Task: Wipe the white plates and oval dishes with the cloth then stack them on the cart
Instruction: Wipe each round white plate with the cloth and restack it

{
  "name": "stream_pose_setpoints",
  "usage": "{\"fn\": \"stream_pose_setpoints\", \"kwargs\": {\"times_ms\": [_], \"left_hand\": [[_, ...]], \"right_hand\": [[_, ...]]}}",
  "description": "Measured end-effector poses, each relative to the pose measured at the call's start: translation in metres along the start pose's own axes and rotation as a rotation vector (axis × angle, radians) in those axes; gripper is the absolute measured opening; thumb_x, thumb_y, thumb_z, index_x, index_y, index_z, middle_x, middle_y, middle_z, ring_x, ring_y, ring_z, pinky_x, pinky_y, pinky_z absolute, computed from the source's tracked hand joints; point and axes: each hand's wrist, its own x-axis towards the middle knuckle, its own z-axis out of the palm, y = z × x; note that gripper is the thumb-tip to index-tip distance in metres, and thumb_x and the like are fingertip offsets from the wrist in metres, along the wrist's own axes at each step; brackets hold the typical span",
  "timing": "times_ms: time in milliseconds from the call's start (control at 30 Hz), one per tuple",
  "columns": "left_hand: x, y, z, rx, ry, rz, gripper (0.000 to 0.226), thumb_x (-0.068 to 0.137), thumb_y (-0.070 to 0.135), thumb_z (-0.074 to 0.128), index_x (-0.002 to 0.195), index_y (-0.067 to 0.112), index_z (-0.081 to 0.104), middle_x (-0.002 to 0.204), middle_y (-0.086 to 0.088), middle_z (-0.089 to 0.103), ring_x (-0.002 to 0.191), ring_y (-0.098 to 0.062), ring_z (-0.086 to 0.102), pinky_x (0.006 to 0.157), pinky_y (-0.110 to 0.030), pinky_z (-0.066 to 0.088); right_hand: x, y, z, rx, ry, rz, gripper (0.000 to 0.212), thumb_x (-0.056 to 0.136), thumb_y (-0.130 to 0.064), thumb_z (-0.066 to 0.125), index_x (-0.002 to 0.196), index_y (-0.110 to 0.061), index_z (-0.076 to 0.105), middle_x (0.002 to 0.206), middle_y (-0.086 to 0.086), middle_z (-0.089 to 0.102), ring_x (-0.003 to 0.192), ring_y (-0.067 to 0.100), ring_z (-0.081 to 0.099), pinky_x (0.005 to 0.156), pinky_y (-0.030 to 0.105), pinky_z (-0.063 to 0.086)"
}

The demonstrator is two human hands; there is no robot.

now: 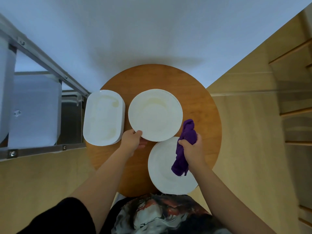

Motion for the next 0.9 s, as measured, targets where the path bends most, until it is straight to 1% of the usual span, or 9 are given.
{"fn": "stream_pose_setpoints", "kwargs": {"times_ms": [133, 267, 433, 533, 633, 700, 767, 833, 900], "left_hand": [[-0.013, 0.004, -0.006, -0.124, 0.013, 0.006, 0.011, 0.098, 0.012, 0.047, 0.1, 0.011, 0.058, 0.095, -0.006, 0.066, 0.078, -0.02, 0.067, 0.049, -0.022, 0.053], [-0.03, 0.007, -0.014, -0.183, -0.013, 0.014, 0.01, 0.097, 0.01, 0.048, 0.095, 0.014, 0.058, 0.095, -0.006, 0.066, 0.079, -0.021, 0.068, 0.052, -0.022, 0.056], [-0.064, 0.001, -0.017, -0.159, -0.127, 0.11, 0.013, 0.098, 0.014, 0.049, 0.104, 0.015, 0.06, 0.097, -0.004, 0.071, 0.081, -0.021, 0.071, 0.059, -0.024, 0.057], [-0.09, -0.006, -0.013, -0.171, -0.21, 0.148, 0.018, 0.098, 0.018, 0.048, 0.109, 0.014, 0.062, 0.096, -0.002, 0.075, 0.084, -0.02, 0.072, 0.065, -0.028, 0.058], [-0.116, -0.014, -0.012, -0.055, -0.286, 0.18, 0.035, 0.089, 0.043, 0.054, 0.109, 0.016, 0.065, 0.1, -0.004, 0.074, 0.092, -0.021, 0.07, 0.08, -0.038, 0.058], [-0.127, -0.01, -0.019, 0.088, -0.28, 0.172, 0.057, 0.067, 0.071, 0.055, 0.102, 0.027, 0.066, 0.098, 0.004, 0.072, 0.095, -0.018, 0.067, 0.08, -0.039, 0.055], [-0.134, 0.0, -0.026, -0.053, -0.289, 0.121, 0.064, 0.056, 0.08, 0.055, 0.101, 0.035, 0.061, 0.1, 0.007, 0.071, 0.098, -0.02, 0.066, 0.076, -0.04, 0.053], [-0.137, 0.011, -0.03, -0.355, -0.387, 0.067, 0.065, 0.059, 0.074, 0.061, 0.108, 0.031, 0.06, 0.103, 0.0, 0.073, 0.099, -0.029, 0.068, 0.076, -0.048, 0.054], [-0.144, 0.023, -0.026, -0.487, -0.496, 0.069, 0.065, 0.063, 0.064, 0.067, 0.116, 0.026, 0.064, 0.107, -0.005, 0.072, 0.1, -0.032, 0.067, 0.075, -0.049, 0.055]], "right_hand": [[0.001, -0.004, -0.004, 0.15, 0.006, 0.093, 0.052, 0.079, -0.007, 0.063, 0.115, -0.036, 0.041, 0.1, -0.002, 0.057, 0.086, 0.023, 0.06, 0.063, 0.033, 0.05], [-0.002, -0.005, -0.007, 0.268, -0.026, 0.131, 0.052, 0.078, -0.007, 0.063, 0.121, -0.031, 0.047, 0.103, 0.002, 0.061, 0.083, 0.022, 0.061, 0.056, 0.03, 0.05], [-0.01, -0.007, -0.015, 0.334, -0.032, 0.111, 0.053, 0.076, -0.015, 0.076, 0.122, -0.024, 0.052, 0.101, 0.004, 0.064, 0.084, 0.025, 0.063, 0.071, 0.04, 0.056], [-0.015, -0.011, -0.03, 0.359, -0.012, 0.127, 0.042, 0.075, -0.004, 0.072, 0.111, -0.02, 0.058, 0.098, 0.007, 0.066, 0.087, 0.028, 0.063, 0.081, 0.047, 0.055], [-0.022, -0.02, -0.054, 0.335, -0.035, 0.07, 0.031, 0.074, 0.004, 0.064, 0.095, -0.019, 0.061, 0.086, 0.005, 0.065, 0.074, 0.022, 0.062, 0.066, 0.036, 0.054], [-0.029, -0.027, -0.074, 0.334, -0.067, 0.021, 0.03, 0.074, 0.006, 0.061, 0.092, -0.017, 0.061, 0.081, 0.003, 0.067, 0.068, 0.02, 0.064, 0.058, 0.031, 0.053], [-0.038, -0.034, -0.094, 0.302, -0.121, -0.021, 0.031, 0.075, 0.006, 0.061, 0.097, -0.015, 0.061, 0.083, 0.003, 0.069, 0.069, 0.019, 0.066, 0.055, 0.03, 0.053], [-0.046, -0.04, -0.108, 0.251, -0.191, -0.055, 0.034, 0.075, 0.006, 0.06, 0.104, -0.013, 0.061, 0.087, 0.005, 0.07, 0.072, 0.021, 0.068, 0.056, 0.031, 0.053], [-0.054, -0.045, -0.114, 0.208, -0.257, -0.077, 0.036, 0.076, 0.006, 0.06, 0.108, -0.009, 0.061, 0.086, 0.006, 0.071, 0.07, 0.021, 0.069, 0.054, 0.03, 0.054]]}}
